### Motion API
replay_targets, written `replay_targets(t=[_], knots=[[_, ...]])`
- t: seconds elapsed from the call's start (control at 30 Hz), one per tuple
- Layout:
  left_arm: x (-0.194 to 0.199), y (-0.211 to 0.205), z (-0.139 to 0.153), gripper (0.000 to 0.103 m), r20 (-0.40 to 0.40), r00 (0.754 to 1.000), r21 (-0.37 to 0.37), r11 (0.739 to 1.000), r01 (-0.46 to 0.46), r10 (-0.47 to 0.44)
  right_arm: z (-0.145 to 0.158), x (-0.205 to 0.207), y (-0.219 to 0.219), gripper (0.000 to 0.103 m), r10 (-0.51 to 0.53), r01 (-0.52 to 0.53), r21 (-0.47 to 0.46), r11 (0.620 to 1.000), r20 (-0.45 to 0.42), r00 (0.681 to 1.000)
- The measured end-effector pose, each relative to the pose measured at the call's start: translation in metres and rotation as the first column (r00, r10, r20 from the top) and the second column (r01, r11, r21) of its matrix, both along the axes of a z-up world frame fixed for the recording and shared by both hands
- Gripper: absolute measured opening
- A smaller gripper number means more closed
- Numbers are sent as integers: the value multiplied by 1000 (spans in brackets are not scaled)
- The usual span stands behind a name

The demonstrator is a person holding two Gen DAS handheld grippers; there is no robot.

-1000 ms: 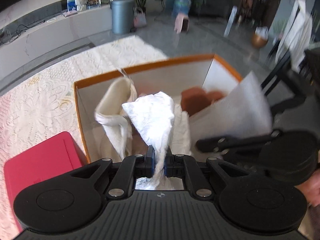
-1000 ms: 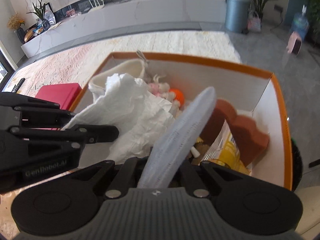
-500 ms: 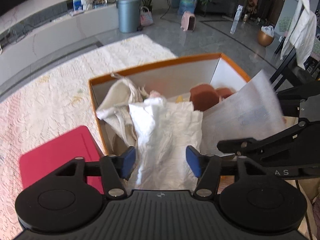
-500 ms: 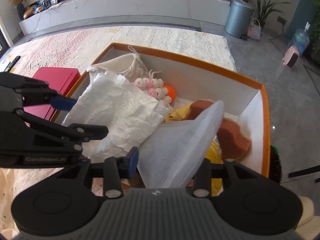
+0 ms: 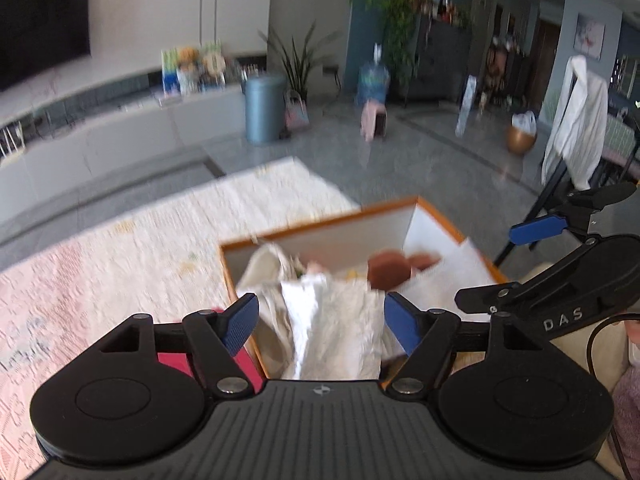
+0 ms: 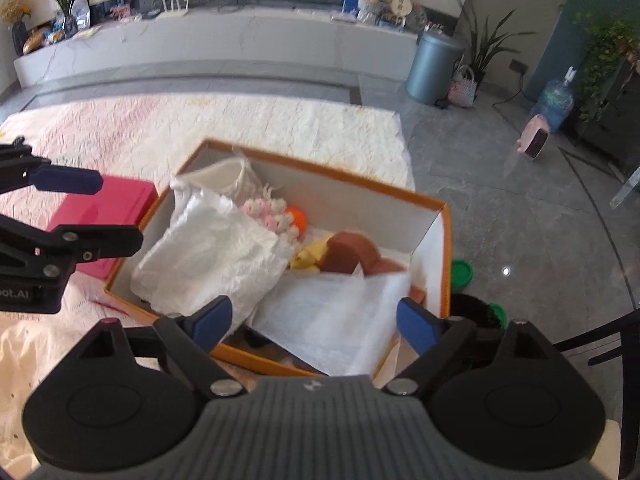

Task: Organize soft objects

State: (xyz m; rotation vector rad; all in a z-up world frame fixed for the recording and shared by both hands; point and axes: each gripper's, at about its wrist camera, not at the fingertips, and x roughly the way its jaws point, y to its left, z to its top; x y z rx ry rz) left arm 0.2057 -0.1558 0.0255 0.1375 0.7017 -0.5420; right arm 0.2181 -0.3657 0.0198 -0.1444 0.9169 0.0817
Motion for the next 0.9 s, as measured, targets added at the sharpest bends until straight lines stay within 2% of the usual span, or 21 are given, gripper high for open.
replay_targets(t=[0.17,0.3,0.4,0.47,0.5,0.7,0.8,0.9], knots=[[-25,12,15,80,155,986,-47,997,-55,62,26,-28,5,98,-31,28,26,999,132,991],[-44,23,21,79,226,967,-84,991,-104,120,36,-53,11,100,-58,41,85,996,199,978],[-57,27,20,79,260,954,-96,987,-126,147,34,-71,18,100,-81,48,148,988,224,971],[-67,29,16,84,286,944,-86,985,-147,165,30,-84,25,100,-93,49,179,983,244,965],[-72,30,14,88,299,939,-79,985,-154,171,28,-90,30,100,-100,52,187,981,261,960],[-97,41,-2,91,359,908,-77,976,-202,216,14,-123,55,100,-127,57,206,977,342,931],[-106,44,-16,94,368,891,-73,963,-259,268,7,-133,63,100,-140,69,204,976,358,923],[-112,47,-27,95,348,886,-66,951,-303,306,1,-142,66,100,-184,108,213,971,375,909]])
